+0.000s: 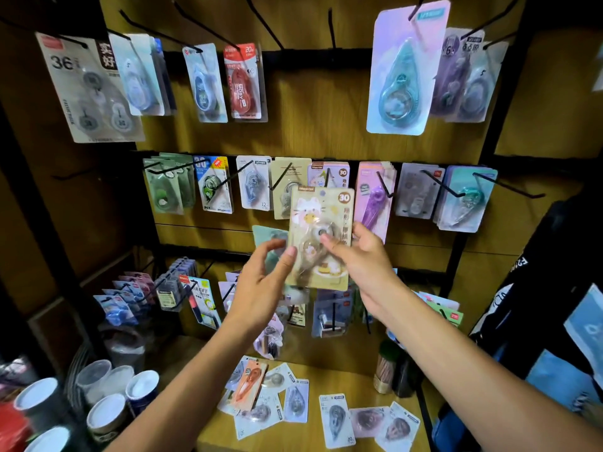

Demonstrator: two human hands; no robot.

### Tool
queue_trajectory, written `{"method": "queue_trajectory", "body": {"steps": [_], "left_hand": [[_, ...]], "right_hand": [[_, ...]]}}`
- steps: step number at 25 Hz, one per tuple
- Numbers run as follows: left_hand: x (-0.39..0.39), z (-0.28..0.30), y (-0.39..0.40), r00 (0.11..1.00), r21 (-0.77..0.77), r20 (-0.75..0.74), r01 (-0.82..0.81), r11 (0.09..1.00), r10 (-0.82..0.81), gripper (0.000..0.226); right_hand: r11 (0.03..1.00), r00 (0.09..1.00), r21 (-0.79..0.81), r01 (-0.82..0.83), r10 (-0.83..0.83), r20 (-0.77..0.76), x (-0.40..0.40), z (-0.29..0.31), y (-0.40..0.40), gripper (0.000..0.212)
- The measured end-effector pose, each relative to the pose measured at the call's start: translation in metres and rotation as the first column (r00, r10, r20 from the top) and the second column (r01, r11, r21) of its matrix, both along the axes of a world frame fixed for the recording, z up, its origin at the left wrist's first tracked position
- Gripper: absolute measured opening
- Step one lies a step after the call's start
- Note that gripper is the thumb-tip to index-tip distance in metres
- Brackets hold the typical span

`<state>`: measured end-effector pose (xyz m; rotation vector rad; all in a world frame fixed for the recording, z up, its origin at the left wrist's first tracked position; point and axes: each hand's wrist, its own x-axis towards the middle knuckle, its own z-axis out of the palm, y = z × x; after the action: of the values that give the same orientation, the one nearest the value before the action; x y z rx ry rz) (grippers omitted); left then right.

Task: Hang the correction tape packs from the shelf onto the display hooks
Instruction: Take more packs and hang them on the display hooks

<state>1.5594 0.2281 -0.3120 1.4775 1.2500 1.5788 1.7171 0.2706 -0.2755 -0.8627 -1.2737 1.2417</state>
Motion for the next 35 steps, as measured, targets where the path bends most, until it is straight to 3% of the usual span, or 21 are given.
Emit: {"method": "queue_trajectory", "body": {"steps": [3, 12, 16, 18, 21, 24, 26, 29, 32, 35], "left_hand": [[-0.008, 0.001, 0.005, 0.992, -0.012, 0.058, -0.115, 0.993, 0.115, 0.032], [-0.014, -0.005, 0.0, 0.979, 0.029, 0.089, -0.189, 0.982, 0.186, 0.03], [-0.013, -0.008, 0.0, 0.984, 0.059, 0.027, -0.178, 0.982, 0.177, 0.043], [-0.018, -0.013, 0.005, 0.983, 0.05, 0.002, -0.181, 0.982, 0.181, 0.049], [-0.023, -0.014, 0.012, 0.982, 0.036, -0.004, -0.186, 0.982, 0.186, 0.06], [-0.025, -0.012, 0.014, 0.986, 0.036, 0.114, -0.129, 0.991, 0.124, 0.078], [-0.027, -0.013, 0.018, 0.974, 0.003, 0.168, -0.158, 0.988, 0.155, 0.079], [-0.033, -0.016, 0.024, 0.943, -0.05, 0.249, -0.215, 0.975, 0.22, 0.058], [-0.046, -0.022, 0.034, 0.921, -0.072, 0.309, -0.228, 0.971, 0.239, 0.047], [-0.058, -0.029, 0.038, 0.906, -0.061, 0.335, -0.252, 0.966, 0.257, 0.04]], "right_hand": [[0.998, 0.997, 0.008, 0.059, -0.059, 0.049, -0.003, 0.013, 0.01, 0.024], [0.964, 0.965, 0.045, 0.261, -0.262, 0.029, -0.01, 0.001, 0.006, 0.011], [0.943, 0.945, 0.068, 0.327, -0.328, 0.006, -0.011, -0.005, 0.01, 0.018], [0.93, 0.932, 0.058, 0.363, -0.362, -0.032, -0.012, -0.006, 0.013, 0.036], [0.866, 0.884, 0.204, 0.457, -0.468, 0.005, -0.01, -0.007, 0.023, 0.044], [0.835, 0.866, 0.368, 0.41, -0.482, 0.129, -0.009, -0.007, 0.037, 0.019], [0.872, 0.86, 0.281, 0.402, -0.465, 0.211, -0.01, -0.01, 0.054, 0.014], [0.898, 0.853, 0.112, 0.425, -0.439, 0.284, -0.009, -0.008, 0.081, 0.045], [0.916, 0.845, 0.102, 0.389, -0.398, 0.356, -0.012, 0.002, 0.106, 0.054], [0.96, 0.897, -0.018, 0.278, -0.252, 0.364, -0.022, 0.01, 0.122, 0.069]]}}
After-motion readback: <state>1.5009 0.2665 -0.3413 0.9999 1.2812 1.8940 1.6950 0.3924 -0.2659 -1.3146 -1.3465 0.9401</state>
